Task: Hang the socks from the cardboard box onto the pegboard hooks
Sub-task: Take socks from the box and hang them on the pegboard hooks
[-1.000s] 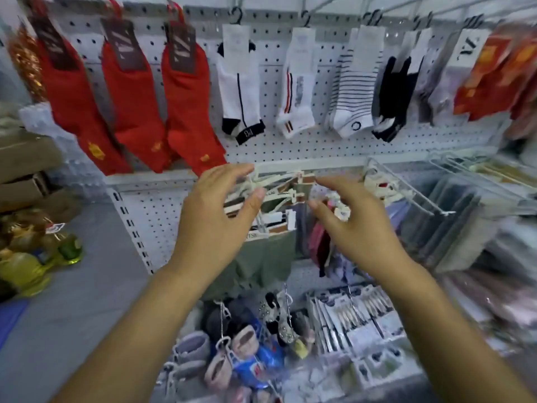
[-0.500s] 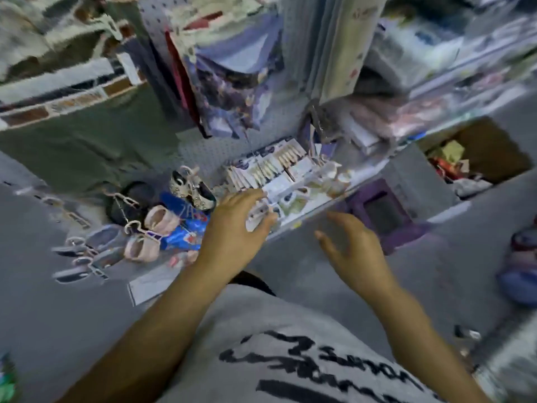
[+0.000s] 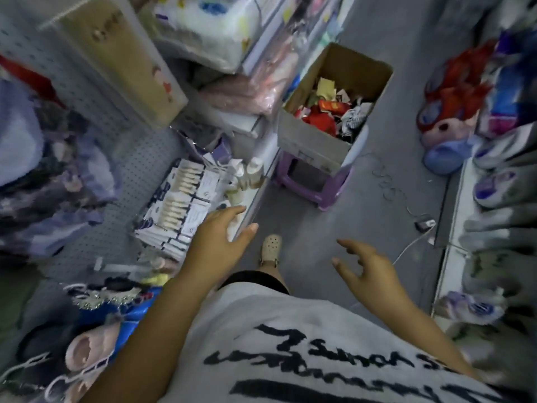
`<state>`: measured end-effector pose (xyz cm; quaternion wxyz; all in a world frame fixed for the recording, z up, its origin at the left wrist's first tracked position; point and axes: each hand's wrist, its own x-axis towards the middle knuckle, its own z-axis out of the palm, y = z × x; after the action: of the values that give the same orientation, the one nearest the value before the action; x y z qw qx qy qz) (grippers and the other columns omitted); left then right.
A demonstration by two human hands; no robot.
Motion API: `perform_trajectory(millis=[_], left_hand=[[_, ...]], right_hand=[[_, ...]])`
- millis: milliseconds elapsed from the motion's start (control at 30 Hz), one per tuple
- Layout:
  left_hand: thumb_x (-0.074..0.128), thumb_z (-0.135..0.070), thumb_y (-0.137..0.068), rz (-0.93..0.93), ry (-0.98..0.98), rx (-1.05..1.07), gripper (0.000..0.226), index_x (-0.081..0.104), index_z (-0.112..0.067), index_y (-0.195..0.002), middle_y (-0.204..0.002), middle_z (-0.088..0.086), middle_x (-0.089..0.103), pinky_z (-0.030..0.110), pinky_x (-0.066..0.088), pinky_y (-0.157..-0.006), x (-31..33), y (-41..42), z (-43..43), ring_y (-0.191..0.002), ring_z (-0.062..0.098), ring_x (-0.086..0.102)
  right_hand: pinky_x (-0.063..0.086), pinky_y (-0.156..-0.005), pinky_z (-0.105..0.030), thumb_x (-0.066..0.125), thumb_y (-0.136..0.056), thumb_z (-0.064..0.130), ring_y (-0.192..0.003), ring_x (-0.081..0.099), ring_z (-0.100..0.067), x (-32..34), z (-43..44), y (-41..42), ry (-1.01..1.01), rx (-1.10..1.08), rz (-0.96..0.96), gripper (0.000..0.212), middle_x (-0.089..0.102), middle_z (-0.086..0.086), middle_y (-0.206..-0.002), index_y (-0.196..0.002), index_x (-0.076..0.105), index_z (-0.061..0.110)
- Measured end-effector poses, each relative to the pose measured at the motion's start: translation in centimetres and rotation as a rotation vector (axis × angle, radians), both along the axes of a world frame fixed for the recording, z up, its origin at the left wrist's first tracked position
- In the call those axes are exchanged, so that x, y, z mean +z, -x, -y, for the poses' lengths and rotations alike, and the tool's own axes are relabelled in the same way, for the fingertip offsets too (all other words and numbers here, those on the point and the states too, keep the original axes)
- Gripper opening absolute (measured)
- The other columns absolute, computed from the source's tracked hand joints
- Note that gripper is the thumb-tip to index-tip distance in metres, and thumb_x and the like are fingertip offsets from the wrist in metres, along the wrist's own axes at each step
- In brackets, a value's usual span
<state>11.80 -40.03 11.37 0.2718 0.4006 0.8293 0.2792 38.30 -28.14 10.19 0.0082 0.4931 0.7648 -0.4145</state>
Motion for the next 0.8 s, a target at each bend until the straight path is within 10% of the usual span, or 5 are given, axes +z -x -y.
perform_trajectory(millis=[333,533,800], left_hand=[[0.069,-0.043,-0.093,-0.128,0.039,-0.327,0.052,0.059,-0.018,-0.138,-0.137,0.007,0.063,0.036,0.044,-0.104,0.6,9.7,-23.2,-0.129,0.024,0.055],[0.065,-0.048,-0.094,-0.067,0.055,-0.236,0.052,0.058,-0.021,-0.137,-0.138,0.002,0.062,0.041,0.048,-0.104,-0.8,10.1,-32.1,-0.123,0.024,0.059],[0.069,-0.041,-0.093,0.059,0.139,0.041,0.055,0.055,-0.014,-0.139,-0.141,0.007,0.058,0.034,0.043,-0.105,-7.5,10.4,-39.1,-0.128,0.025,0.055]], right_hand=[[0.040,-0.101,-0.024,0.065,-0.096,0.030,-0.124,0.056,-0.023,0.8,-15.5,10.7,-0.115,-0.108,-0.116,0.044,0.061,-0.006,-0.134,-0.137,0.058,0.014],[0.032,-0.080,0.007,0.068,-0.095,0.025,-0.108,0.060,-0.011,-0.6,-22.8,11.9,-0.040,-0.219,-0.151,0.037,0.066,-0.003,-0.124,-0.130,0.063,0.013],[0.052,-0.092,-0.028,0.066,-0.096,0.025,-0.102,0.064,-0.017,-5.4,-34.7,12.6,0.107,-0.232,-0.109,0.033,0.070,-0.002,-0.114,-0.125,0.064,0.011]])
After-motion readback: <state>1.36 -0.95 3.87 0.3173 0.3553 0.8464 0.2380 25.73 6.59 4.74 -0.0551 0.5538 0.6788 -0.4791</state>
